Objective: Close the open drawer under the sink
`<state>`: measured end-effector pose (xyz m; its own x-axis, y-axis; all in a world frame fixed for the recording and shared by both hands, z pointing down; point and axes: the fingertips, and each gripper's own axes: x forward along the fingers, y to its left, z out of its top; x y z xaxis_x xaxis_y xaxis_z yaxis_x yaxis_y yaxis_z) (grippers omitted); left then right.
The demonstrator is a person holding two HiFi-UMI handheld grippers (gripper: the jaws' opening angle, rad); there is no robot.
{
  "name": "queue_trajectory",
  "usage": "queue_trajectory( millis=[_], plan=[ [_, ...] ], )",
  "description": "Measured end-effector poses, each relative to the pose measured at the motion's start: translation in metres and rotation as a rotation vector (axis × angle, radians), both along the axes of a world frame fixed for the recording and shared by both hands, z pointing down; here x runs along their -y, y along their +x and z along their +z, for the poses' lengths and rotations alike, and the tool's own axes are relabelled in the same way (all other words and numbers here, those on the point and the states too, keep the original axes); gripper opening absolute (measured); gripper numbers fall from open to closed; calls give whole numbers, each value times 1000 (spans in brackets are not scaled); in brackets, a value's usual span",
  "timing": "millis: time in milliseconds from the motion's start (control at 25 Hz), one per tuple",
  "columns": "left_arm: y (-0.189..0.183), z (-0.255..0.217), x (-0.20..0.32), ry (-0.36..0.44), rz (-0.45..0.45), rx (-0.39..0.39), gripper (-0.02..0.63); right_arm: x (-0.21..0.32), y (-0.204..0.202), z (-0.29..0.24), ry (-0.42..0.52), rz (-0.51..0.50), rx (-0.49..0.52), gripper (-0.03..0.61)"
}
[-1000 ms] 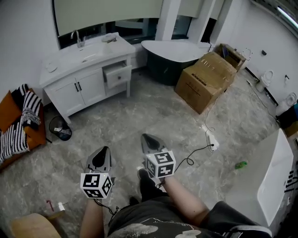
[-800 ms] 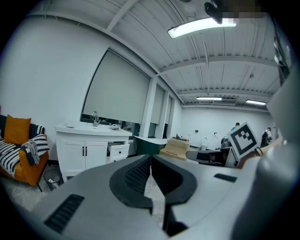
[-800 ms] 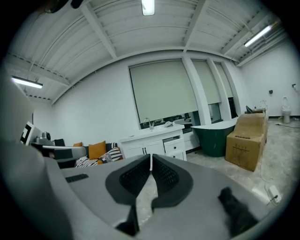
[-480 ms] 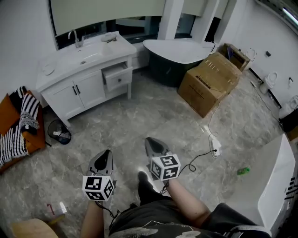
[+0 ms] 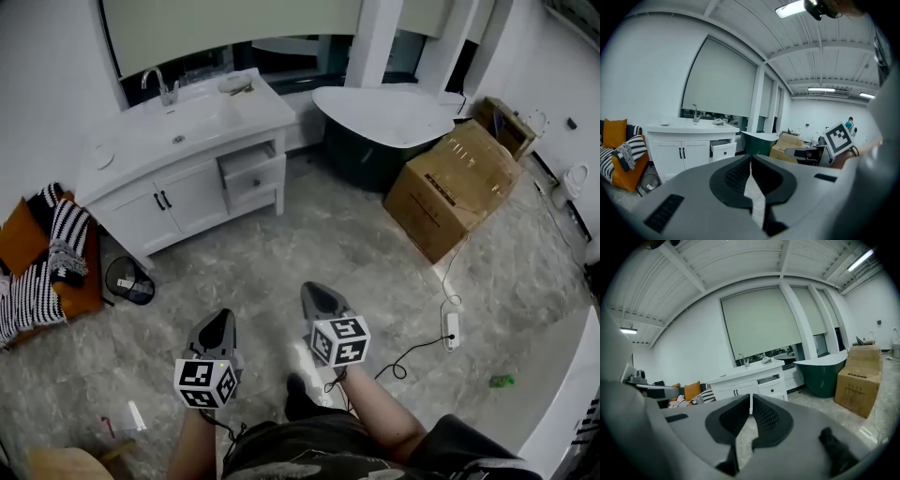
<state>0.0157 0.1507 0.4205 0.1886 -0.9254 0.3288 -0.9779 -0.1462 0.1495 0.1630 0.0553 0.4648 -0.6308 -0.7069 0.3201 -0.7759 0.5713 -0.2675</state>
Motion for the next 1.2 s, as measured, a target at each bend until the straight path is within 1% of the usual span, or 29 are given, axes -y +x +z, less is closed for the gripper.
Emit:
queue_trajectory(
  millis=[200,440,680,880,1080,1200],
  plan=[
    [-15,-1,37,-3,-64,-20,20,36,-10,9,-21,-38,9,32],
    [-26,-4,66,2,-75,11,20,67,-16,9,-22,-53,5,32],
    [-47,6,104,-8,-47,15,20,99,-26,16,-41,-11,-5,32],
    [-69,16,149,-7,-11,-8,20,138,-40,17,-29,13,-37,32],
    [-99,28,205,-22,32,-37,20,187,-65,22,-38,67,-52,34],
    [-121,35,234,-38,51,-37,20,212,-86,27,-51,88,-58,34]
  ],
)
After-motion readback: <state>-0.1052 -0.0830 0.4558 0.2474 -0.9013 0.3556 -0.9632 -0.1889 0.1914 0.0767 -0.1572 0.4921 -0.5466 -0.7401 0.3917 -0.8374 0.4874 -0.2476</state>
